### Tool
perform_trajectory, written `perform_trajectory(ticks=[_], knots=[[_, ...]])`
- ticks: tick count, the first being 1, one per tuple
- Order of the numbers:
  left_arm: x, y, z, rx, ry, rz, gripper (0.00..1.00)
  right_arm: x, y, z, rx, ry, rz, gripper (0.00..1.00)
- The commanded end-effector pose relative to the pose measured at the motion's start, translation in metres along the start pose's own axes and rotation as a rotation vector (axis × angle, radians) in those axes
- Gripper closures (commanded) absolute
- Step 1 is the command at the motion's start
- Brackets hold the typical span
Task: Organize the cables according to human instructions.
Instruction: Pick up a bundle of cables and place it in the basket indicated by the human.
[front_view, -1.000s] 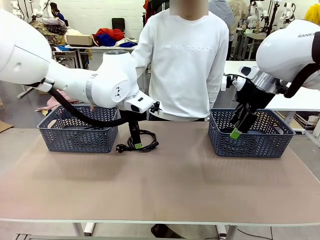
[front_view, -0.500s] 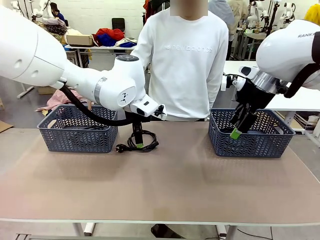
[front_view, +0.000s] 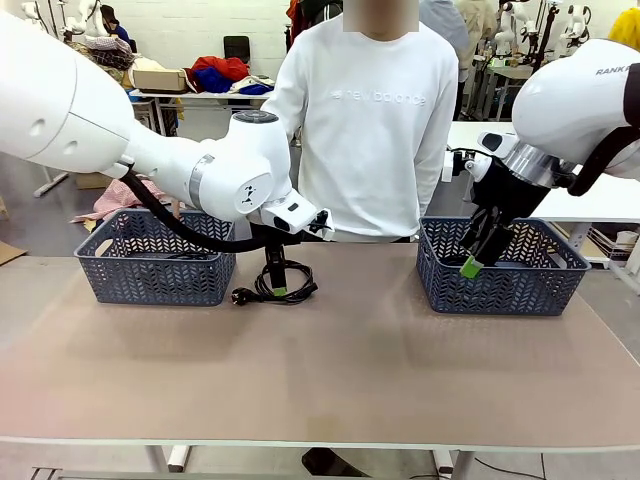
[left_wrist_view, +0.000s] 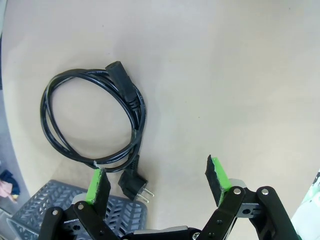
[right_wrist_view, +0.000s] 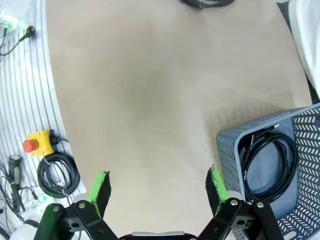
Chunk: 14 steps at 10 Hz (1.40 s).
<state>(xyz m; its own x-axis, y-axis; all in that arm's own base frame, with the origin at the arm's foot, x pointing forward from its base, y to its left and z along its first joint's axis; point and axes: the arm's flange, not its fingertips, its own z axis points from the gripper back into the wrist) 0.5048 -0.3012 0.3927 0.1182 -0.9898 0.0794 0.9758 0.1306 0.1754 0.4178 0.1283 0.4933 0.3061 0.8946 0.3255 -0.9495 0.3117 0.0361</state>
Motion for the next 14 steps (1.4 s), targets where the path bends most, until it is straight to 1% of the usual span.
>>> perform_trajectory(ticks=[1,3,4,7,8,12,14], knots=[[-0.002,0.0,0.002,0.005,0.003,0.014,0.0,0.001,0.0,0.002,-0.005,0.0,0.001,0.0],[0.0,0.0,0.0,0.0,0.0,0.0,0.0,0.001,0.0,0.002,-0.005,0.0,0.001,0.0],[0.0,0.005,-0.003,-0.028,0.008,-0.034,0.0,0.001,0.0,0.002,-0.005,0.0,0.001,0.0],[0.005,0.023,-0.016,-0.094,0.06,-0.109,0.0,0.001,0.0,0.002,-0.005,0.0,0.001,0.0],[0.008,0.028,-0.02,-0.098,0.068,-0.126,0.0,0.001,0.0,0.002,-0.005,0.0,0.001,0.0],[0.016,0.037,-0.039,-0.157,0.05,-0.201,0.0,0.001,0.0,0.002,-0.005,0.0,0.001,0.0],[0.015,0.036,-0.045,-0.19,0.057,-0.214,0.0,0.001,0.0,0.002,-0.005,0.0,0.001,0.0]])
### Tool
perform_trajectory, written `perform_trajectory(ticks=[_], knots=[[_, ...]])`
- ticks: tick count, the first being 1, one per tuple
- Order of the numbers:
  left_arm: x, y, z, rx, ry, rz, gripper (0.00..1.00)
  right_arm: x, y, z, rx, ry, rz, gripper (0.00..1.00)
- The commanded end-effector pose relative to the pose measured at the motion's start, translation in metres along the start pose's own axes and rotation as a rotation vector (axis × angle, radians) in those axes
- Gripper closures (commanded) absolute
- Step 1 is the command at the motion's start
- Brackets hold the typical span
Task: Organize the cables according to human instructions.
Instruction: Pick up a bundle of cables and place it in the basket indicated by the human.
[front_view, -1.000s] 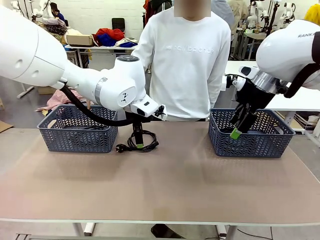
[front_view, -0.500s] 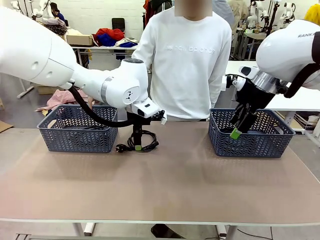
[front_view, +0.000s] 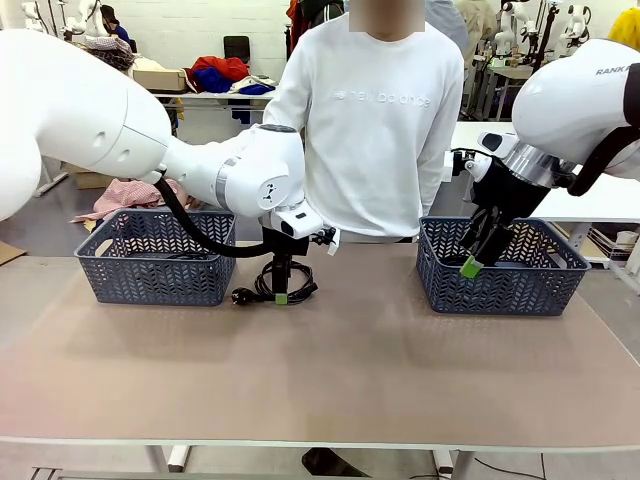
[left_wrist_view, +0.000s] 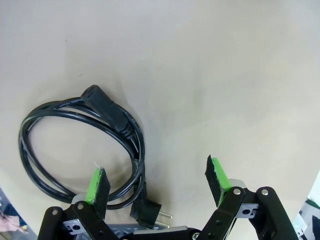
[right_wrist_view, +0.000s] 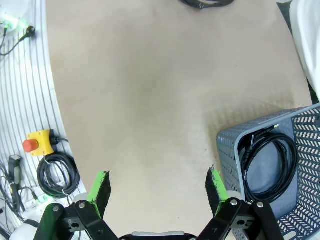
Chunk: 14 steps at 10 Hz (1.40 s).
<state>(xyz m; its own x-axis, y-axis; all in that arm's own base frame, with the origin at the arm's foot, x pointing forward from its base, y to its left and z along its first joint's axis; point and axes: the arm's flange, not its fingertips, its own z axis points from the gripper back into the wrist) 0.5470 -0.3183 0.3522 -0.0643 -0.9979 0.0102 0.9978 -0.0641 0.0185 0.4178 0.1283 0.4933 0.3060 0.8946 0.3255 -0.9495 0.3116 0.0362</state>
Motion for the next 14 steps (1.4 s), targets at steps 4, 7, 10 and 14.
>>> perform_trajectory(ticks=[4,7,10,14], knots=[[-0.007,0.003,-0.011,-0.06,0.027,-0.031,0.0,0.001,0.0,0.002,-0.005,0.0,0.001,0.0],[-0.009,0.007,-0.02,-0.06,0.02,-0.037,0.0,0.001,0.0,0.002,-0.005,0.0,0.001,0.0],[-0.009,0.013,-0.027,-0.031,0.018,-0.016,0.0,0.001,0.0,0.002,-0.005,0.0,0.001,0.0],[-0.01,0.018,-0.033,-0.039,0.033,-0.006,0.0,0.001,0.0,0.002,-0.005,0.0,0.001,0.0]])
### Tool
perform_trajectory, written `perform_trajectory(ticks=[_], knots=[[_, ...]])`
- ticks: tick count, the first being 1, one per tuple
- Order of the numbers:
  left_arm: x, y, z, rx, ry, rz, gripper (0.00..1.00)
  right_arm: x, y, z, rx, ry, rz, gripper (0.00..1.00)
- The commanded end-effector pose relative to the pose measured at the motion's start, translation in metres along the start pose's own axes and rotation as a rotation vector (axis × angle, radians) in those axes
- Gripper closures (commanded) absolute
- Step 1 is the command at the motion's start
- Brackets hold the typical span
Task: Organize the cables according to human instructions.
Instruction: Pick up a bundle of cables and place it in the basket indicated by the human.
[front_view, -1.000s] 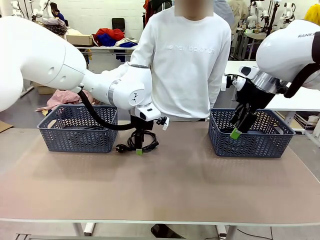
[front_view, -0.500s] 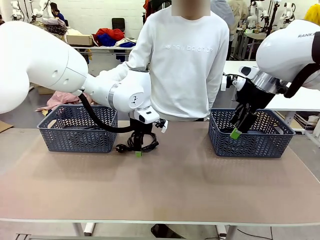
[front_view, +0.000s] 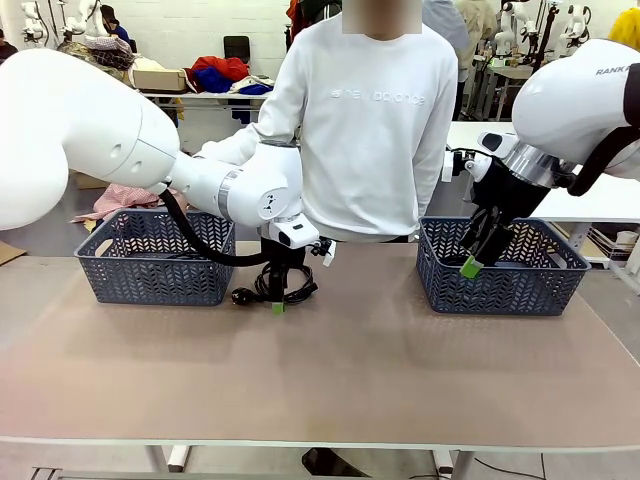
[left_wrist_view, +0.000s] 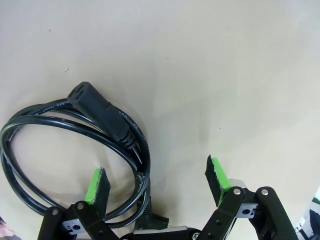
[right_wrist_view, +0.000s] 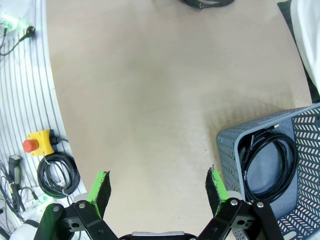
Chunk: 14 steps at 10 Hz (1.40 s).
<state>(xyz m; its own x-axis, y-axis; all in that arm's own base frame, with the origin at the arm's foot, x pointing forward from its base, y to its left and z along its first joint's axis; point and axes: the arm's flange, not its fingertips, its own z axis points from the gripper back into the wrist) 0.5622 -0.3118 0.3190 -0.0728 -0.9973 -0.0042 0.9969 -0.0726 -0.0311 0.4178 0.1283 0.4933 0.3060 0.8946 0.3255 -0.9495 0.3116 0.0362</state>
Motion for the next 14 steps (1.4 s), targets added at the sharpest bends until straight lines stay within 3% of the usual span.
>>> perform_trajectory(ticks=[1,4,5,6,7,8,9,10,11,12,13,14], knots=[[-0.0022,0.0049,0.0,0.013,0.022,0.009,0.0,0.0013,0.0,0.0019,-0.005,0.0,0.001,0.0],[-0.0023,0.0054,-0.0001,-0.005,0.027,0.02,0.0,0.0013,0.0,0.0019,-0.005,0.0,0.001,0.0],[-0.0029,0.0059,0.0007,-0.005,0.028,0.029,0.17,0.0013,0.0,0.0019,-0.005,0.0,0.001,0.0],[-0.0035,0.0059,0.0009,-0.005,0.025,0.032,0.19,0.0013,0.0,0.0019,-0.005,0.0,0.001,0.0],[-0.004,0.0061,0.0008,-0.007,0.026,0.034,0.36,0.0013,0.0,0.0019,-0.005,0.0,0.001,0.0],[-0.0041,0.0062,0.0008,-0.008,0.025,0.035,0.38,0.0013,0.0,0.0019,-0.005,0.0,0.001,0.0],[-0.0039,0.0064,0.0005,-0.01,0.023,0.034,0.56,0.0013,0.0,0.0019,-0.005,0.0,0.001,0.0],[-0.0038,0.0066,0.0004,-0.01,0.019,0.032,0.58,0.0013,0.0,0.0019,-0.005,0.0,0.001,0.0],[-0.0041,0.0067,0.0004,-0.01,0.019,0.03,0.76,0.0013,0.0,0.0019,-0.005,0.0,0.001,0.0],[-0.0047,0.0071,0.0005,-0.011,0.016,0.031,0.78,0.0013,0.0,0.0019,-0.005,0.0,0.001,0.0],[-0.0049,0.007,0.0005,-0.01,0.014,0.029,0.96,0.0013,0.0,0.0019,-0.005,0.0,0.001,0.0],[-0.0052,0.0068,0.0012,-0.006,0.011,0.027,0.98,0.0013,0.0,0.0019,-0.005,0.0,0.001,0.0]])
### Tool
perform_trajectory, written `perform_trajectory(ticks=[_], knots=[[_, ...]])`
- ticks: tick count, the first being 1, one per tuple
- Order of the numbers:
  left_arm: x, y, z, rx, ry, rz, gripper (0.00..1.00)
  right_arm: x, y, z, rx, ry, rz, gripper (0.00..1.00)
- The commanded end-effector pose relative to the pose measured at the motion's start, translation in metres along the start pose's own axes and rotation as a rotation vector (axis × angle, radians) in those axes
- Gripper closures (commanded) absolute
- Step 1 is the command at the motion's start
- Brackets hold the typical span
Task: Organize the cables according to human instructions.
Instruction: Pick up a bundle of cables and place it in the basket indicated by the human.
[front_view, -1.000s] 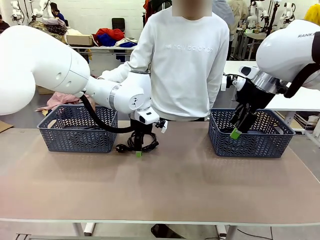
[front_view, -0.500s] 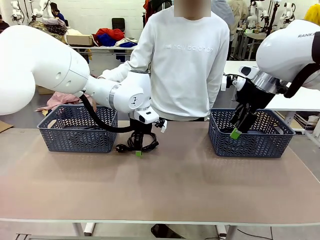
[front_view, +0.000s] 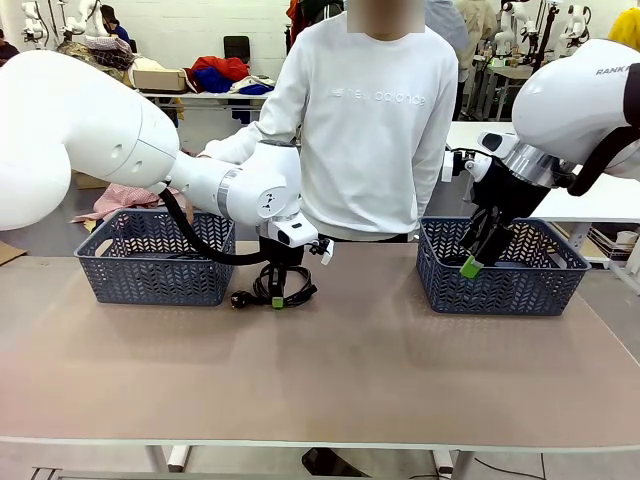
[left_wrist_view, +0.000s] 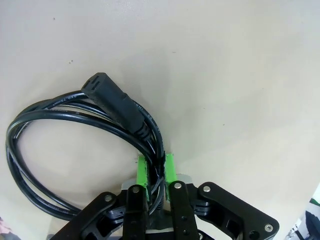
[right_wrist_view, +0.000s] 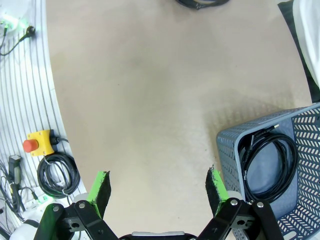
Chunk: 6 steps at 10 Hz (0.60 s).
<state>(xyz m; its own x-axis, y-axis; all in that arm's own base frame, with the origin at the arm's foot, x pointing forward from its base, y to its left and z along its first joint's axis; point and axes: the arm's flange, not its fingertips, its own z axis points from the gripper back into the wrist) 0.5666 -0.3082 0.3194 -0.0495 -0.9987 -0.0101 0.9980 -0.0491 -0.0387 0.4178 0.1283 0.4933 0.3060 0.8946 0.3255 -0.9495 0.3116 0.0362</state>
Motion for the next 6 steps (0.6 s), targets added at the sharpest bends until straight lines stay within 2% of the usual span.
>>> perform_trajectory(ticks=[1,4,6], knots=[[-0.001,0.002,0.002,0.006,0.006,0.001,1.0,0.001,0.0,0.002,-0.005,0.0,0.001,0.0],[-0.003,0.001,0.003,0.031,-0.007,0.006,1.0,0.001,0.0,0.002,-0.005,0.0,0.001,0.0],[-0.001,-0.005,0.022,0.08,-0.03,0.02,1.0,0.001,0.0,0.002,-0.005,0.0,0.001,0.0]])
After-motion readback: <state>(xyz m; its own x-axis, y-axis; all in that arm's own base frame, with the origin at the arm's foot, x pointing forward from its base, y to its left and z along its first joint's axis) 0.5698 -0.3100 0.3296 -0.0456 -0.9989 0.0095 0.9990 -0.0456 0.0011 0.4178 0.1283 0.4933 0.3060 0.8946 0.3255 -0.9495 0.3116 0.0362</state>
